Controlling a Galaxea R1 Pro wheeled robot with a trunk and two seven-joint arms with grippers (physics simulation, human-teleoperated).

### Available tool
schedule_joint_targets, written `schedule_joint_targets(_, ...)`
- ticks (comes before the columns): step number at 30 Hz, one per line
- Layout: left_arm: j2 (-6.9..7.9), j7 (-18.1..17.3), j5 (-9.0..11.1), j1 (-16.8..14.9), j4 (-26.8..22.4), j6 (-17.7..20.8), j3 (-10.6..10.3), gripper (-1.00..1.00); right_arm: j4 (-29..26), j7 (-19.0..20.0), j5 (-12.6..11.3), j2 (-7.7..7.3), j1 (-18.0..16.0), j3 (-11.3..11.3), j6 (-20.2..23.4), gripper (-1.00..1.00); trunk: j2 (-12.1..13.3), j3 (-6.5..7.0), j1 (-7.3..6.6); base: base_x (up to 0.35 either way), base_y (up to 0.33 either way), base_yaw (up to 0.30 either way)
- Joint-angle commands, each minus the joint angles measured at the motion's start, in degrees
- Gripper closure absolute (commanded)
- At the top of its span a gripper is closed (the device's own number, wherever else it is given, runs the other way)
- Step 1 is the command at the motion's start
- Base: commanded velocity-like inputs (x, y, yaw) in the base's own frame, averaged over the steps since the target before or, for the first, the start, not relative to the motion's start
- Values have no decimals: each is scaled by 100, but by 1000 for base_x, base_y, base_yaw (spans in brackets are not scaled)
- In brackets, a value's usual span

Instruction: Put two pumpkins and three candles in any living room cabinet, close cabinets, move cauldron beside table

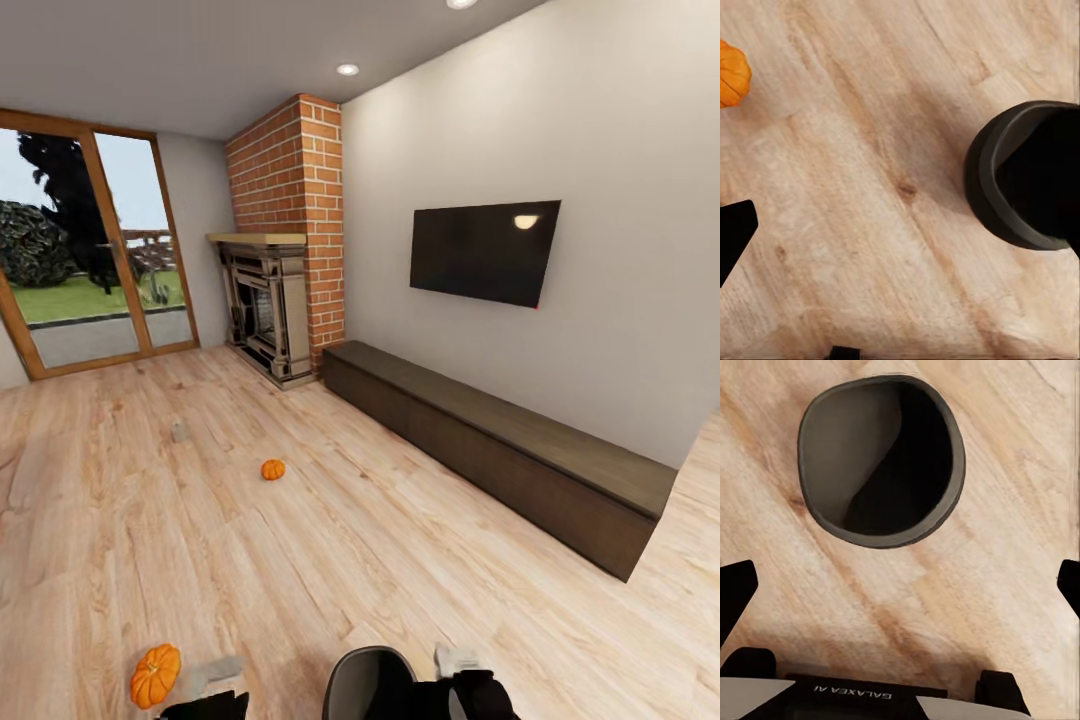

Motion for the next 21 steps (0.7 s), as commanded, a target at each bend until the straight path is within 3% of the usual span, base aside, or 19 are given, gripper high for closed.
schedule_joint_targets(1, -67, 6, -5, -7, -243, 338, -30, -100, -25, -29, -13, 0, -154, 6, 150, -100, 0, -1, 0, 3, 0, 0)
schedule_joint_targets(4, -160, 19, -11, -243, -468, 783, -85, -100, -38, -81, -33, 0, -533, 14, 370, -100, 0, -1, 0, 1, 0, 0)
schedule_joint_targets(6, -184, 33, -15, -518, -204, 879, -105, -100, -21, -92, -37, 0, -694, 12, 419, -100, 0, -1, 0, 0, 0, 0)
schedule_joint_targets(10, -200, 35, -4, -779, 298, 860, -116, -100, -10, -98, -3, 0, -781, 15, 442, -100, 0, -1, 0, 0, 0, 0)
schedule_joint_targets(21, -218, 61, -2, -875, 457, 843, -120, -100, 260, -100, 14, 0, -827, 11, 427, -100, -80, -36, 44, 0, 0, 0)
